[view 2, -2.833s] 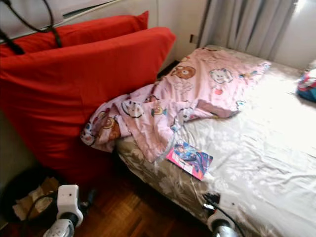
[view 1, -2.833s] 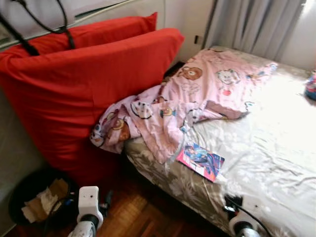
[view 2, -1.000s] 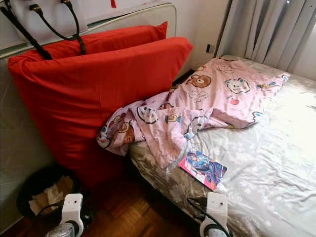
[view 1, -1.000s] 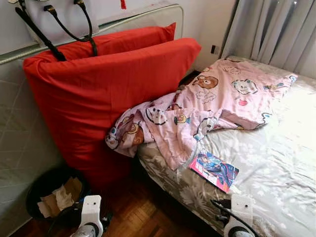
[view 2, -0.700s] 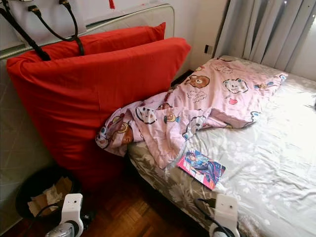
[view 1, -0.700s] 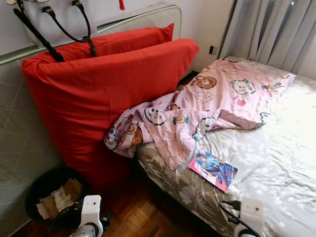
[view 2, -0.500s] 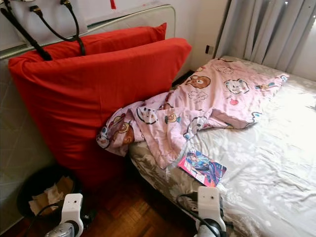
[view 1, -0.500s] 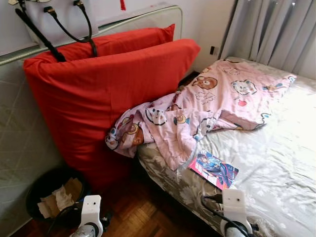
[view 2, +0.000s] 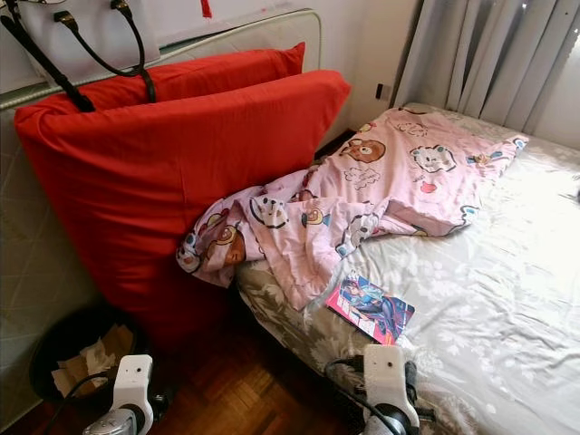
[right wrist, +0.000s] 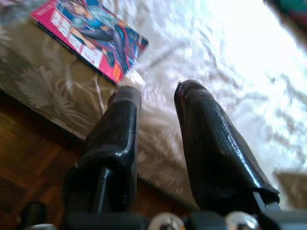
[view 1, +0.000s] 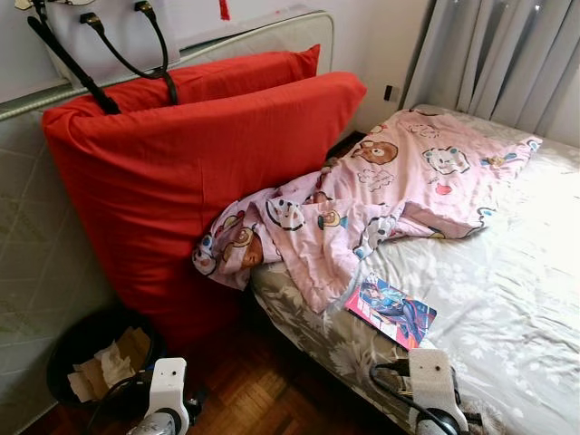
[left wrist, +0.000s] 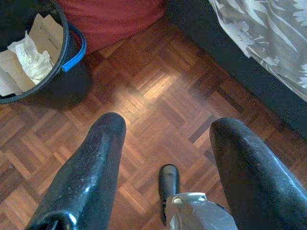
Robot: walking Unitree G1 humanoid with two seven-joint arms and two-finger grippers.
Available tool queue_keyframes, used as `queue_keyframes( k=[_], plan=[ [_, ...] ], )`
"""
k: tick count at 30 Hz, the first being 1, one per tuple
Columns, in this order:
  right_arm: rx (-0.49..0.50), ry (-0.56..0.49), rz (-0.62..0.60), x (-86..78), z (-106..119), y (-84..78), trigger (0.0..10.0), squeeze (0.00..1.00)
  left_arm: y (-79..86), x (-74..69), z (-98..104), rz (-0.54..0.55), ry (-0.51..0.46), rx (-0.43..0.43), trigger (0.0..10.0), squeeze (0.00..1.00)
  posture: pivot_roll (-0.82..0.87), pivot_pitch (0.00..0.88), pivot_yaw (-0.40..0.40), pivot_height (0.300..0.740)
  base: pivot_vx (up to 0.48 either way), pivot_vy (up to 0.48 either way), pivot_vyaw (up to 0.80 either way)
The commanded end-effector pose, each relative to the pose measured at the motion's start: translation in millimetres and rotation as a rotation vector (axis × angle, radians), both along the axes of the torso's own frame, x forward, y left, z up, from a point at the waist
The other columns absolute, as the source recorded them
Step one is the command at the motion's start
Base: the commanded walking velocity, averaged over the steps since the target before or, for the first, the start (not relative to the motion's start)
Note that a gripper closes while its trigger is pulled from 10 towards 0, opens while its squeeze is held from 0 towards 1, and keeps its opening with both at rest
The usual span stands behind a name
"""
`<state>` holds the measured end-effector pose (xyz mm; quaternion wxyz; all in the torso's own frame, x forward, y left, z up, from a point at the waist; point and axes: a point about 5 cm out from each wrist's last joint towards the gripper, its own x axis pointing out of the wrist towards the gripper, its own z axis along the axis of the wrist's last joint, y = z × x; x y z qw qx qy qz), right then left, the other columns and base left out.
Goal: Clean up the room
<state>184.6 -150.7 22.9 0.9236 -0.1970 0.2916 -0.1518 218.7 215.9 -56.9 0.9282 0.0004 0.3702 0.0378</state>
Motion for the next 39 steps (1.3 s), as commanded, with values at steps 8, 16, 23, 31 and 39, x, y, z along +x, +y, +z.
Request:
queue_keyframes(
  k=[8, 16, 23, 31, 39],
  plan=[
    [-0.233, 0.107, 0.119, 30.0, -46.0, -61.5, 10.0, 0.00, 2.4, -4.1, -2.2, -0.006, 0.017, 0.008, 10.0, 0.00, 0.06, 0.000, -0.012, 0.740, 0.000, 0.000, 0.00],
    [-0.166, 0.156, -0.084, 36.4, -50.6, -131.1, 10.0, 0.00, 2.6, -5.3, -2.8, -0.007, 0.018, 0.009, 10.0, 0.00, 0.06, 0.000, -0.011, 0.740, 0.000, 0.000, 0.00],
    [0.508, -0.004, -0.296, 46.3, -61.1, -110.8, 10.0, 0.00, 2.9, -4.5, -2.2, -0.004, 0.014, 0.007, 10.0, 0.00, 0.06, 0.000, -0.008, 0.740, 0.000, 0.000, 0.00],
    [0.614, 0.239, -0.016, 22.1, -90.3, -61.0, 10.0, 0.00, 3.0, -2.6, -1.0, 0.015, 0.002, 0.000, 10.0, 0.00, 0.07, 0.000, -0.015, 0.740, 0.000, 0.000, 0.00],
    [0.532, 0.334, -0.032, -14.3, -109.6, -57.5, 10.0, 0.00, 3.6, -1.4, -0.2, 0.020, -0.001, 0.000, 10.0, 0.00, 0.07, 0.000, -0.009, 0.740, 0.000, 0.000, 0.00]
  ],
)
